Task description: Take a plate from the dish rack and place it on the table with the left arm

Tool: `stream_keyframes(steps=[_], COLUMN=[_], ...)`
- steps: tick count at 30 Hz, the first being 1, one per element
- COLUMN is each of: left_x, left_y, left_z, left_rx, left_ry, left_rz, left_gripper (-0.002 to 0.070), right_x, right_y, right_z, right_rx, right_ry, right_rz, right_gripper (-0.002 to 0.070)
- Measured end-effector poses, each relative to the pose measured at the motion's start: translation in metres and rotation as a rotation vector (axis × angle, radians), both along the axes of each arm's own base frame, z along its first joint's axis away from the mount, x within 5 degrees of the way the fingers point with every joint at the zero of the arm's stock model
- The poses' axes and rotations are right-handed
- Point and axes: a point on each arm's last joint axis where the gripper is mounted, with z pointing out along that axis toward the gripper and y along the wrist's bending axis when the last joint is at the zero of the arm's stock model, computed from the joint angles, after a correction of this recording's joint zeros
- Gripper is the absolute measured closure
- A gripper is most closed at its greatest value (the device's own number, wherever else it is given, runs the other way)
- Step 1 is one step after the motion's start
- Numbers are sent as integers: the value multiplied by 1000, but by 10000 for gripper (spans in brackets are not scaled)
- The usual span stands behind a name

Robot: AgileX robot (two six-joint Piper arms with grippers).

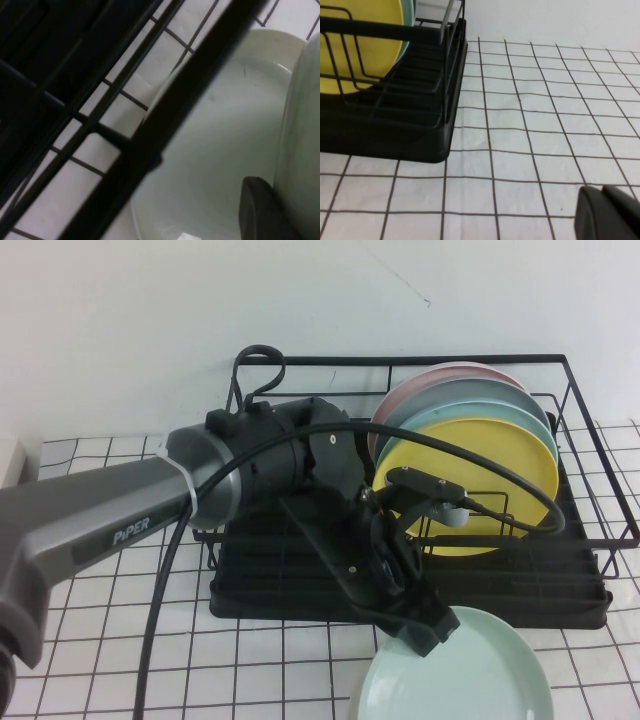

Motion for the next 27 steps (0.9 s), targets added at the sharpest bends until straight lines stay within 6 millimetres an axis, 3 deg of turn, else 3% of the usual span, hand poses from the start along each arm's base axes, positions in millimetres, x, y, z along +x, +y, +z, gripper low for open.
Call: stream_keyframes(steps=[4,11,16,20,22,24,27], left_x=[1,2,1,-4,-8,-13,-25], left_y=[0,1,7,16,20,26,39], left_z=[0,2,23,48,62,77,98], left_rx=[5,-3,-13,-22,-39,-69,-128], left_ry=[-17,-66,-173,-267,-311,-357,-450], left_rz=[-7,-29,-56,-71,-69,-60,-29], left_gripper=[533,209,161,160,196,286,512], right_x=[0,0,0,0,0,0,0], right_y=[0,0,0,0,0,0,0], right_z=[0,0,0,0,0,0,0], right_rx=[0,0,0,0,0,0,0], right_ry=[0,0,0,0,0,0,0], right_rz=[0,0,0,0,0,0,0], right_gripper=[678,678,678,678,678,678,678])
